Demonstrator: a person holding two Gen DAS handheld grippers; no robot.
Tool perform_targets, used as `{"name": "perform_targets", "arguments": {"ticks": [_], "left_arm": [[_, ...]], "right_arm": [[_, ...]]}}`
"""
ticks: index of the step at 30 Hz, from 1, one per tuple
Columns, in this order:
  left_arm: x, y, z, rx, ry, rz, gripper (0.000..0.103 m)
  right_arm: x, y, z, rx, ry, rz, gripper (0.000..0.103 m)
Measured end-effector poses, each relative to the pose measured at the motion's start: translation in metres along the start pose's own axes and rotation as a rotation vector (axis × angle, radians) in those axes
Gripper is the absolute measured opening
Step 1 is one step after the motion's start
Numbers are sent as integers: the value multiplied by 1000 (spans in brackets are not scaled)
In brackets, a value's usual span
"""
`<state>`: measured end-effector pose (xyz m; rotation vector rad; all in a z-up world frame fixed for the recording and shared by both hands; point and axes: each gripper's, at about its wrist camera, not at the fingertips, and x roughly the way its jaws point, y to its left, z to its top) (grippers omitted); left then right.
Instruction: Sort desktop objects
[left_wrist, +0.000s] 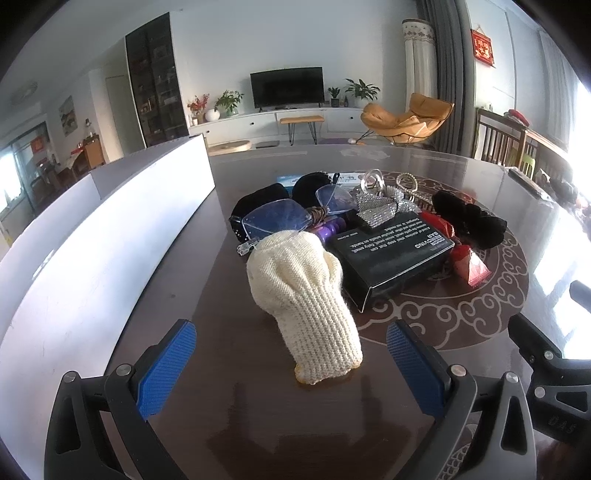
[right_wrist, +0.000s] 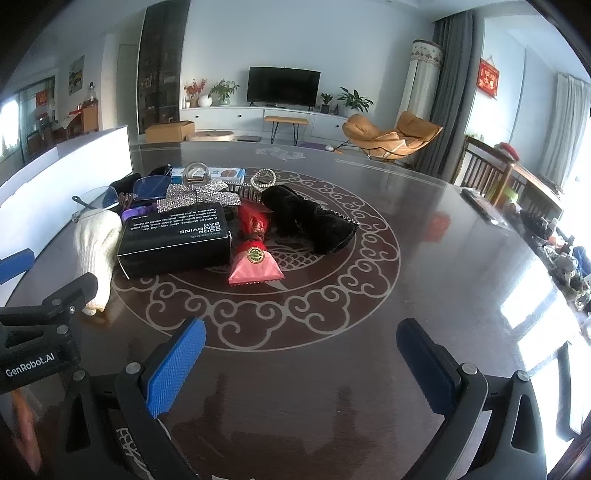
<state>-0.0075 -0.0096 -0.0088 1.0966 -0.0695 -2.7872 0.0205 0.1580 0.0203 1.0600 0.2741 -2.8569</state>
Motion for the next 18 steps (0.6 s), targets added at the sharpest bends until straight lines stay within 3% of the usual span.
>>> {"name": "perform_targets", "arguments": {"ticks": [18], "left_arm": [[6, -5, 0, 17, 22, 4, 103]], "right_arm": [[2, -2, 0, 17, 4, 8, 103]]}}
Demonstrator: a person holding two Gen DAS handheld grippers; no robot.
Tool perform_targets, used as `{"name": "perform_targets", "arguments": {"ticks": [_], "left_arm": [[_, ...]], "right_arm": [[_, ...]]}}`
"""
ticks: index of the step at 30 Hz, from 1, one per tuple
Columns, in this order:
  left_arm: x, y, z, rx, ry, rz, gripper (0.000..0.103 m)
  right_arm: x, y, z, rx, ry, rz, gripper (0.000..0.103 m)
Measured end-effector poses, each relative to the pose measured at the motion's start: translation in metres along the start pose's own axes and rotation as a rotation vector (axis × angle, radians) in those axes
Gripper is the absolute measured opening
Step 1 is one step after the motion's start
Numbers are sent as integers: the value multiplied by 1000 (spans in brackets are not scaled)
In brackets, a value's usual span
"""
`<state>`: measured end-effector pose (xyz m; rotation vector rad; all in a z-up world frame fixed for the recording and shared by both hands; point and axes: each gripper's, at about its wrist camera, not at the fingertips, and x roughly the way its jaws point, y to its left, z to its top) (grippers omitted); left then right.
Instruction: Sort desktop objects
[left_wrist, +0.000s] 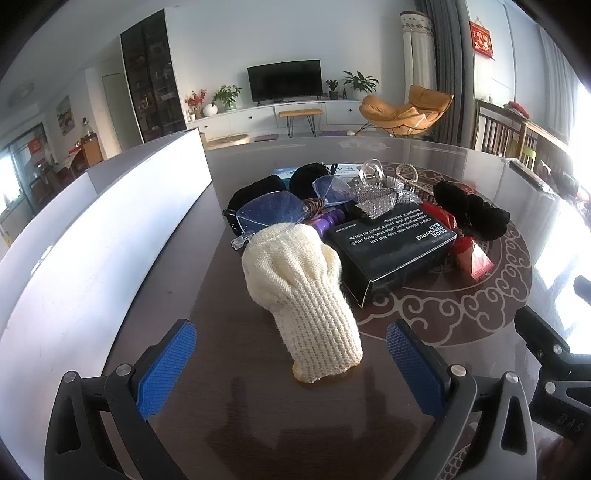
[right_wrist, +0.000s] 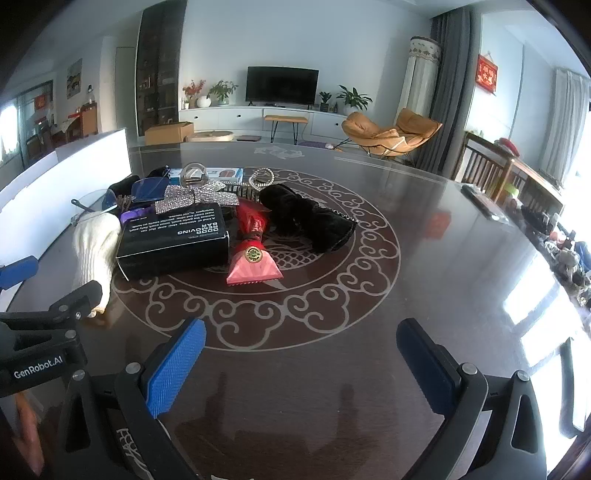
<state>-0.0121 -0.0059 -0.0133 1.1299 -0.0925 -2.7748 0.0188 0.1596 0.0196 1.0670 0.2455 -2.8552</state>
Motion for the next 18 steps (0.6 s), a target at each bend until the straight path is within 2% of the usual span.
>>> {"name": "perform_targets", "arguments": {"ticks": [18], "left_arm": [[-1, 2, 1, -9, -11, -4, 103]], "right_arm": [[0, -4, 0, 15, -1, 12, 103]]}}
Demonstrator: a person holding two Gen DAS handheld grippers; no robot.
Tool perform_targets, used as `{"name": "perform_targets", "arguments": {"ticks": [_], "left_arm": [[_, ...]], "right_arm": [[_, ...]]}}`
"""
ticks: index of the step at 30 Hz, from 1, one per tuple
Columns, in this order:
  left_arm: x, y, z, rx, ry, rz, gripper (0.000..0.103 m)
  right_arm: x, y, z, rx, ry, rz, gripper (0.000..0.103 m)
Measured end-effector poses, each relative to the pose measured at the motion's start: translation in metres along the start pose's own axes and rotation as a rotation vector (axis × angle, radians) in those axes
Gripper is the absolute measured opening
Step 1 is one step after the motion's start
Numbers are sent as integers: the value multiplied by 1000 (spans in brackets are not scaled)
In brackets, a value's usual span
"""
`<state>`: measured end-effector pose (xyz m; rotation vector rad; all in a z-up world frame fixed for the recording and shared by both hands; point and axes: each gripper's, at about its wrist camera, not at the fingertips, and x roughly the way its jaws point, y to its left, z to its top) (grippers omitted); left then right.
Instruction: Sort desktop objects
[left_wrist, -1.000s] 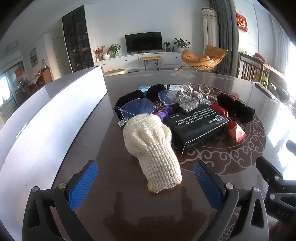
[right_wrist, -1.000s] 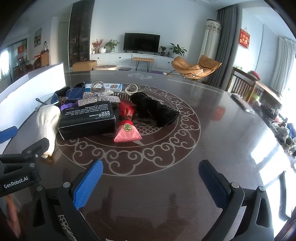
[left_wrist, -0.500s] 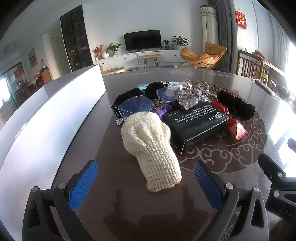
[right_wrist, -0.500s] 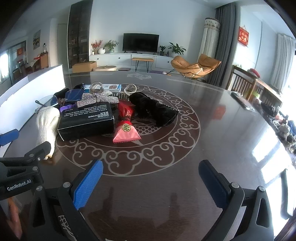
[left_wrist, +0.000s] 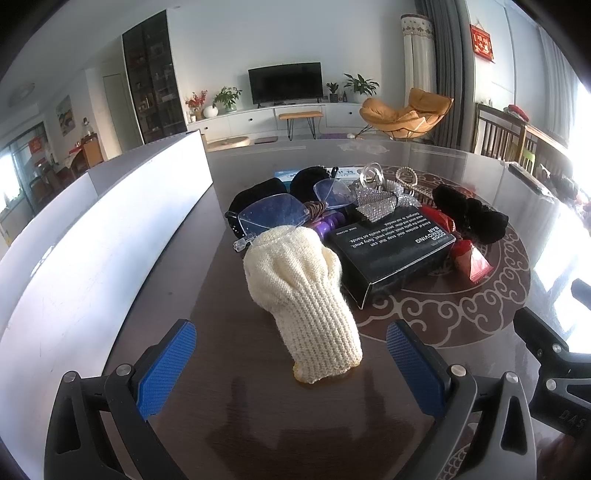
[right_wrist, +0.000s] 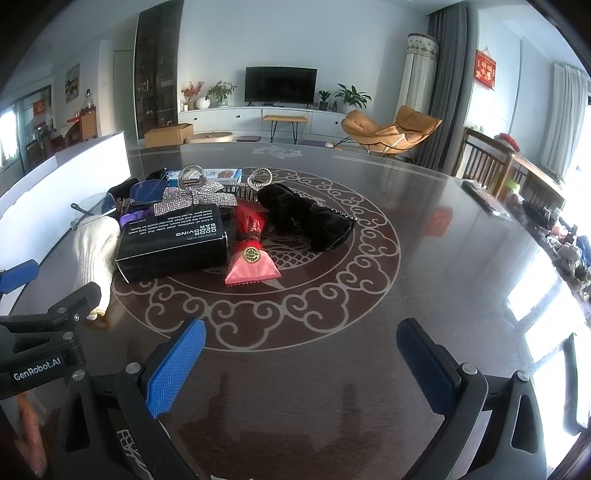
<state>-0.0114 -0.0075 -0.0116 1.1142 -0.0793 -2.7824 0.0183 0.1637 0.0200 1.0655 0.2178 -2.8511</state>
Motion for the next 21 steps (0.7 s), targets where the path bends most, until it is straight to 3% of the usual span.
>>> {"name": "perform_targets", "arguments": {"ticks": [21], "left_arm": [[0, 2, -1, -4, 1, 0, 103]], "right_arm": [[0, -3, 1, 19, -7, 14, 103]]}}
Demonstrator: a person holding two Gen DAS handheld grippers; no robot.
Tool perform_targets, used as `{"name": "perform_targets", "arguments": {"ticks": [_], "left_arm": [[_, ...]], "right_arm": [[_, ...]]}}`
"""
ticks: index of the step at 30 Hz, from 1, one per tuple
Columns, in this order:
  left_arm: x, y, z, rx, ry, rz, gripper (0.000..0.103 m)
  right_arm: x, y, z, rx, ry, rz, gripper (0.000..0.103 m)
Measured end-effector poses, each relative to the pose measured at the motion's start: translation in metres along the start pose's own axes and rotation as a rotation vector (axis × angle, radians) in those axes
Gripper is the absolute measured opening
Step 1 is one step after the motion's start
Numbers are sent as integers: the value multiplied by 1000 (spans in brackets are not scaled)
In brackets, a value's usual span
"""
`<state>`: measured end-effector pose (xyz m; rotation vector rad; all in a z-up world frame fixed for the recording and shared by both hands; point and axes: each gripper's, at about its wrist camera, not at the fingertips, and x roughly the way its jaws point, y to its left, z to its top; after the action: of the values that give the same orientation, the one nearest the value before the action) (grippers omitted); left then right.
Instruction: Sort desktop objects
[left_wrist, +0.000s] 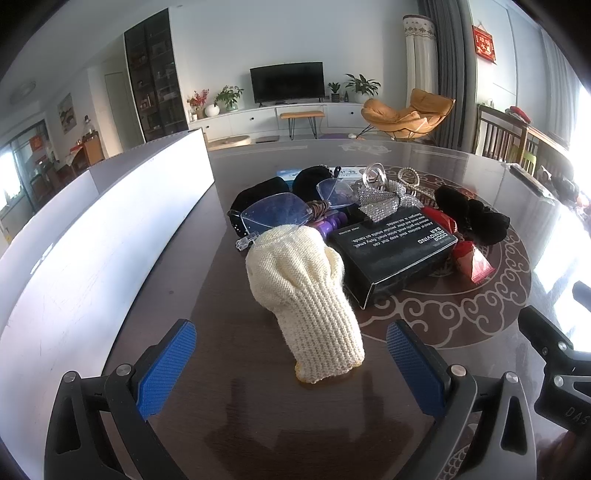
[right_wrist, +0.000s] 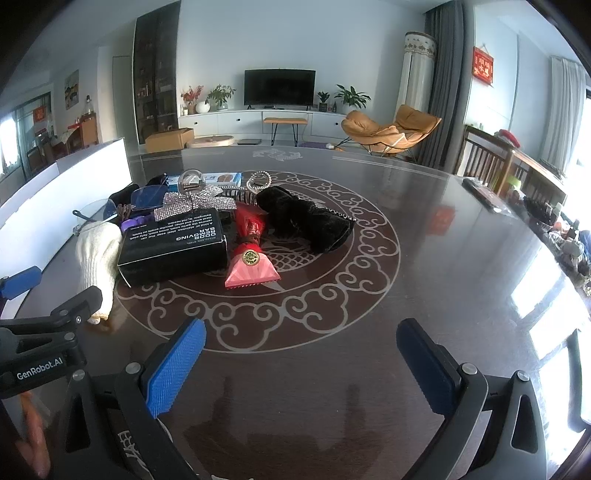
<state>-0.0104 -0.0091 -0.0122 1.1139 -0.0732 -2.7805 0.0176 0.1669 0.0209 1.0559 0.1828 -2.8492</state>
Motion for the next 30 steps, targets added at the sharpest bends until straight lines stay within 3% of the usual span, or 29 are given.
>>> {"name": "perform_targets", "arguments": {"ticks": [30], "left_arm": [[4, 6, -1, -31, 29, -62, 103]], "right_arm": [[8, 2, 1, -11, 39, -5, 103]]}}
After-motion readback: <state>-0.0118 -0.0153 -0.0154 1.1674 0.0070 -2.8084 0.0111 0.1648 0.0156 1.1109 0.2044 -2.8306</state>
